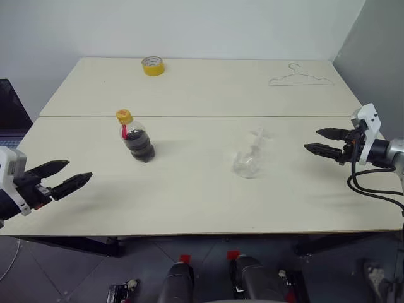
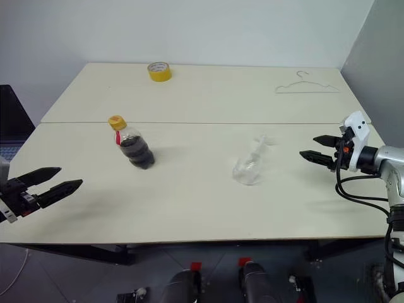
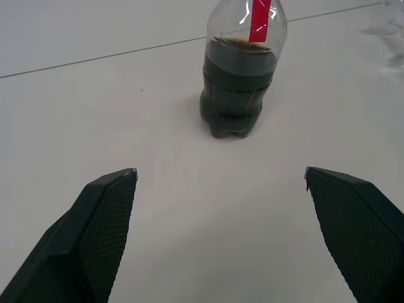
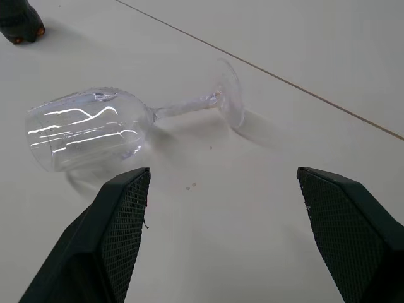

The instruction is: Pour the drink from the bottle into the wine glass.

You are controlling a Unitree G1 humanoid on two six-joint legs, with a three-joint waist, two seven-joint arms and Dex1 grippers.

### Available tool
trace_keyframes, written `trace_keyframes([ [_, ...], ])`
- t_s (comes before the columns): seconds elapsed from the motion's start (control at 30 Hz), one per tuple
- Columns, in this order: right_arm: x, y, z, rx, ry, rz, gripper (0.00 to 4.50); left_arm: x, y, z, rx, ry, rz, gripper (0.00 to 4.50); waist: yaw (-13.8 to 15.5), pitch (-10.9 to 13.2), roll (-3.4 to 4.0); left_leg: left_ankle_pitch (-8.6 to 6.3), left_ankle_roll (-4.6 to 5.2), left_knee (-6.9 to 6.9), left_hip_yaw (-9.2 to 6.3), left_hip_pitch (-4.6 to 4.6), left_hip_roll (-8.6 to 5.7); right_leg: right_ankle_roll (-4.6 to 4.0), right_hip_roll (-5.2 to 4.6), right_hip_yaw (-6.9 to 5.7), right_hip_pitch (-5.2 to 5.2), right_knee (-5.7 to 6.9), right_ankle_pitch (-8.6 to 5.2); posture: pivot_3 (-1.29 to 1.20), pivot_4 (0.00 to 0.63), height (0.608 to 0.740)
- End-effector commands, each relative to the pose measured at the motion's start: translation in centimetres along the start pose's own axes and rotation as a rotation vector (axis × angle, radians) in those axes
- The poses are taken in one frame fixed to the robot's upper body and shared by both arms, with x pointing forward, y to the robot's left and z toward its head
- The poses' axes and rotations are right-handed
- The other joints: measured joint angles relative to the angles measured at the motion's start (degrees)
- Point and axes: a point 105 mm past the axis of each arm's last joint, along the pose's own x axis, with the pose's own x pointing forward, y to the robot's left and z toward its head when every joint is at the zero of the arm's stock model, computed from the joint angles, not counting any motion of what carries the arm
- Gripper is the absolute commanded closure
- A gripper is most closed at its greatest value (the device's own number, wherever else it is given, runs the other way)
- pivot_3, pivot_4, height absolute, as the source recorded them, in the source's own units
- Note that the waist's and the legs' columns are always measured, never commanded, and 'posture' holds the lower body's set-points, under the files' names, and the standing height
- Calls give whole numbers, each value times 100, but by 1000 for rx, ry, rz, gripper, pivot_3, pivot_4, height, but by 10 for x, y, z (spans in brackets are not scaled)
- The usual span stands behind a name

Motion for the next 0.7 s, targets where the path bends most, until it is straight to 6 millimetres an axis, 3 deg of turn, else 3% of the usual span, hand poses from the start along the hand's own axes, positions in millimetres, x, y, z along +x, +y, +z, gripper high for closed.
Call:
trace_keyframes([
  [0.03, -3, -1, 11, -36, -27, -6, 537, 1, -2, 9, 5, -23, -10, 0, -1, 0, 0, 0, 0, 0, 0, 0, 0, 0, 0, 0, 0, 0, 0, 0, 150, 740],
  [0.3, -1, 4, 12, -26, -36, 4, 537, 9, -3, 20, 15, -80, 10, 0, 0, 0, 0, 0, 0, 7, -1, 0, 0, 24, 0, 0, 1, 5, 14, 0, 150, 740],
  [0.7, 11, 27, 24, -41, -65, 94, 537, 40, -13, 9, 57, -69, 9, 0, 7, 0, 0, 0, 0, 11, -4, 3, -2, 31, 2, -1, 4, 13, 18, 0, 150, 740],
])
